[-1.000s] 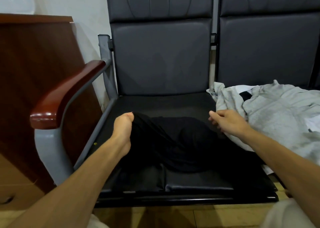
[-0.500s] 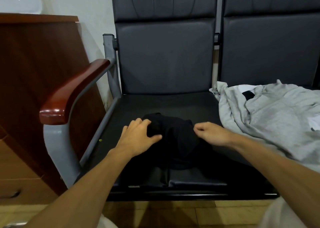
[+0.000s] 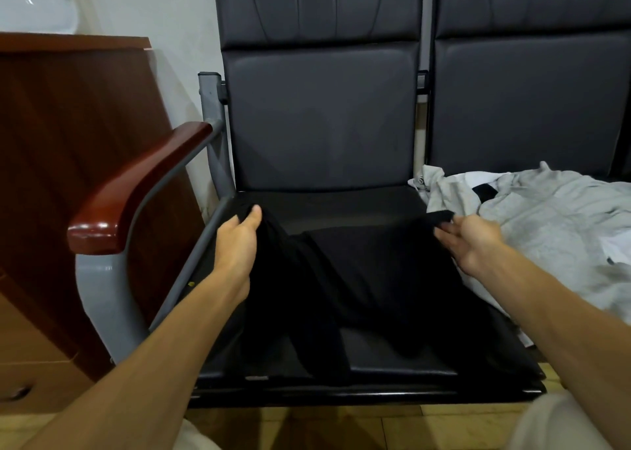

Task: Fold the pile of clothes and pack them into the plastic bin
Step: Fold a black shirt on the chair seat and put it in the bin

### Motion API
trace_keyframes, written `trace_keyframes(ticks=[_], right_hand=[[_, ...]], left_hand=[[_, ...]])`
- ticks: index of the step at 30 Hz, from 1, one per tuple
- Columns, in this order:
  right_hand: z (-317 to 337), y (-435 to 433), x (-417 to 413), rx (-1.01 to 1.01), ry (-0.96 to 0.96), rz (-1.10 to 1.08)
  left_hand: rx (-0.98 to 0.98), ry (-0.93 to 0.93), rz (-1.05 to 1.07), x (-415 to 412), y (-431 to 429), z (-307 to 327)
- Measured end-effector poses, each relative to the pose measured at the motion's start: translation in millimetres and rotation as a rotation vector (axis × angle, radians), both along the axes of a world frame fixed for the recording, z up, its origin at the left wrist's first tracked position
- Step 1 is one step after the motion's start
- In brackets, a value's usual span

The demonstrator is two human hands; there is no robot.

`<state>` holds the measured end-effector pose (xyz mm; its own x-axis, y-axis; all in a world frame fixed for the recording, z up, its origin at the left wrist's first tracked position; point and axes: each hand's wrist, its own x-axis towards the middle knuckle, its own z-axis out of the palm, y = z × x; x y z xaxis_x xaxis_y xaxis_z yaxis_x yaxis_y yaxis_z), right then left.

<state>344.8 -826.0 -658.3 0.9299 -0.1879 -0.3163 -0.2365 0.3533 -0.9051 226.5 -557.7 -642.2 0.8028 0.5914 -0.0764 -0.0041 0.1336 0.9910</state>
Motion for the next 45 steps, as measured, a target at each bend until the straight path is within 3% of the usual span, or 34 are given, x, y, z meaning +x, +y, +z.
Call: trace_keyframes(ticks=[2, 4, 5, 7, 9, 11, 13, 18, 22, 25, 27, 30, 33, 38, 42, 45], right_hand=[[-7.1, 3.5, 0.0, -0.112, -0.033, 0.073], [-14.3, 9.0, -3.1, -0.65, -0.243, 0.089], [-15.9, 13.2, -8.4, -0.95, -0.436, 0.106], [-20.3, 25.3, -19.0, -1.302, -0.783, 0.258], [-20.2, 37.7, -31.4, -1.459, -0.765, 0.604], [-28.8, 42.7, -34.8, -1.653, -0.57, 0.935], [-34.6, 41.3, -31.9, -1.719, -0.504, 0.978], [-19.5, 27.9, -19.7, -1.518, -0.652, 0.832], [3.8, 25.6, -16.7, -1.313, -0.792, 0.486], [15.3, 34.6, -20.0, -0.78, -0.556, 0.356], [19.0, 40.9, -26.7, -0.492, -0.348, 0.384], [38.1, 52.0, -33.6, -0.377, -0.238, 0.433], [68.8, 65.4, -35.0, -0.169, -0.199, 0.588], [85.7, 79.5, -38.6, 0.037, -0.158, 0.688], [68.4, 78.4, -24.4, 0.032, -0.037, 0.381], [62.0, 70.9, -12.8, 0.086, -0.088, 0.301]], left_hand=[[0.121, 0.037, 0.049, -0.9, 4.6, -4.4], [0.238, 0.071, 0.044, -0.2, 6.4, -7.3], [0.291, 0.089, 0.015, 0.8, 6.5, -9.0], [0.389, 0.137, -0.075, 1.3, 4.5, -12.6], [0.477, 0.189, -0.181, 0.5, 2.3, -17.4], [0.579, 0.255, -0.259, -0.4, 1.2, -20.5], [0.673, 0.317, -0.285, -0.9, 2.2, -20.9], [0.62, 0.245, -0.087, 1.2, 16.4, -23.7], [0.386, 0.1, 0.146, 5.1, 22.4, -17.4], [0.387, 0.144, 0.11, 9.1, 20.0, -18.4], [0.525, 0.186, -0.009, 9.5, 13.5, -21.3], [0.748, 0.134, -0.292, 8.1, -2.0, -17.9], [0.687, 0.032, -0.531, 5.7, -23.2, -9.8], [0.426, -0.197, -0.32, 7.3, -32.1, -1.3], [0.31, -0.164, -0.278, 6.0, -17.9, 3.5], [0.121, -0.115, -0.306, 1.1, -10.5, 7.5]])
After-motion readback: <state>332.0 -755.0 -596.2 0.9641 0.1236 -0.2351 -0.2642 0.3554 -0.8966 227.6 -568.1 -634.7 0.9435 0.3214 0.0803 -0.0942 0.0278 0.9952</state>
